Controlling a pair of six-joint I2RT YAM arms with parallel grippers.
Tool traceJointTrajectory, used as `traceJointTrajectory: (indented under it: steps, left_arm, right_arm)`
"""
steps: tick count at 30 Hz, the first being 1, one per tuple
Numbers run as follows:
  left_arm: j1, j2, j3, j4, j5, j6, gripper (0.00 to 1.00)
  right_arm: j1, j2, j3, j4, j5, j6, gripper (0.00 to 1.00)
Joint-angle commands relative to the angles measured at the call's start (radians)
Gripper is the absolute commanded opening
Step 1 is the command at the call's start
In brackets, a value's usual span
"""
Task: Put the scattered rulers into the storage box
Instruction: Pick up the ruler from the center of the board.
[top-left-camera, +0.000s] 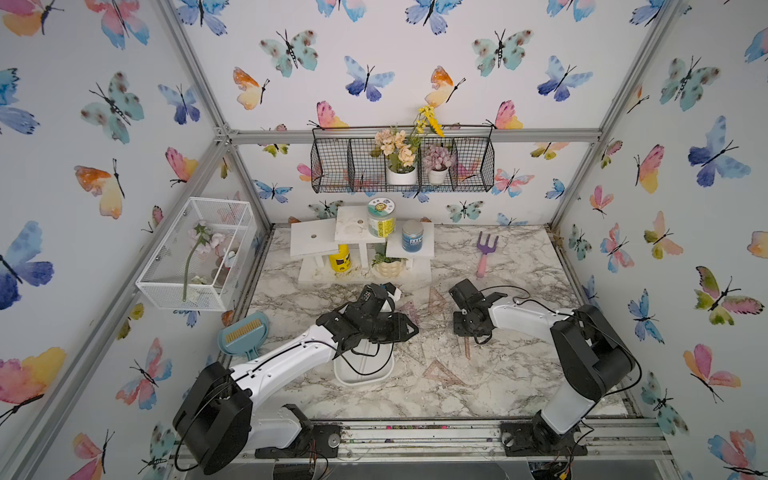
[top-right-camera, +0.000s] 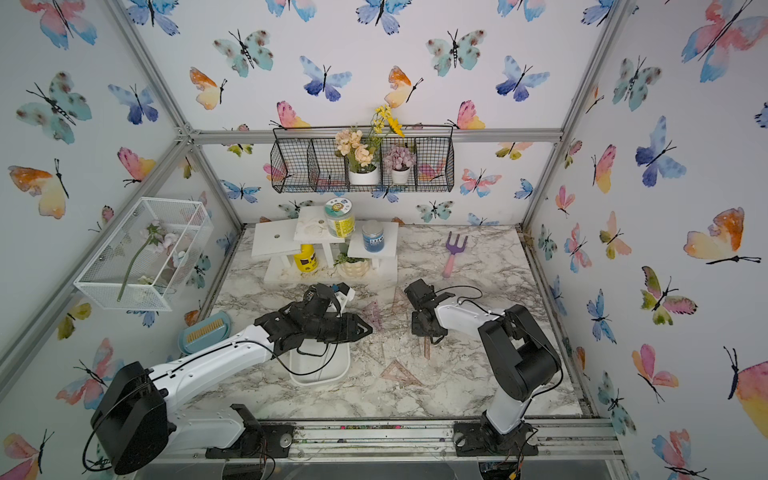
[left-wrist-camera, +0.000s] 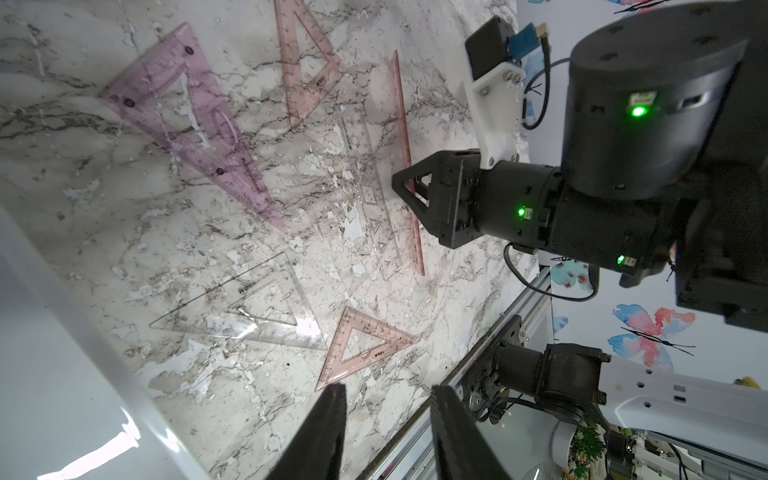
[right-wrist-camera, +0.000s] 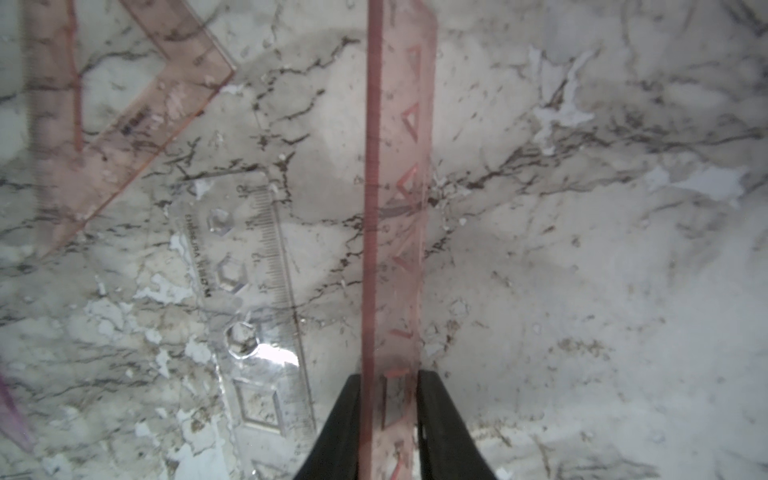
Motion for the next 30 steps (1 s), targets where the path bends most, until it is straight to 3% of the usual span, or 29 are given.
traceJointTrajectory:
  steps: [1,7,14,22,26,30]
  left_arm:
    - [-0.006,-0.007,0.001,0.004,0.018,0.01,0.39]
    - [-0.008,-0.008,0.008,0.001,0.014,0.011,0.39]
    - [-0.007,-0.016,0.038,-0.018,-0.003,0.026,0.39]
    - [0.025,-0.038,0.096,-0.063,0.001,0.064,0.4]
    - [0.092,-0.072,0.095,-0.044,0.059,0.069,0.42]
    - [0.179,-0.098,0.08,0.003,0.192,0.066,0.43]
  right_arm:
    - [-0.004,0.022,-0.049,-0.044,-0.024,0.003,0.19]
    - [-0.003,-0.07,-0.009,-0.09,-0.016,0.002,0.03]
    - [-0.004,-0.186,0.055,-0.099,-0.056,-0.019,0.02]
    - [-0.015,-0.283,0.102,-0.012,-0.193,-0.038,0.02]
    - [-0.04,-0.333,0.092,0.106,-0.334,-0.034,0.02]
    - [-0.066,-0.352,0.103,0.18,-0.473,-0.022,0.02]
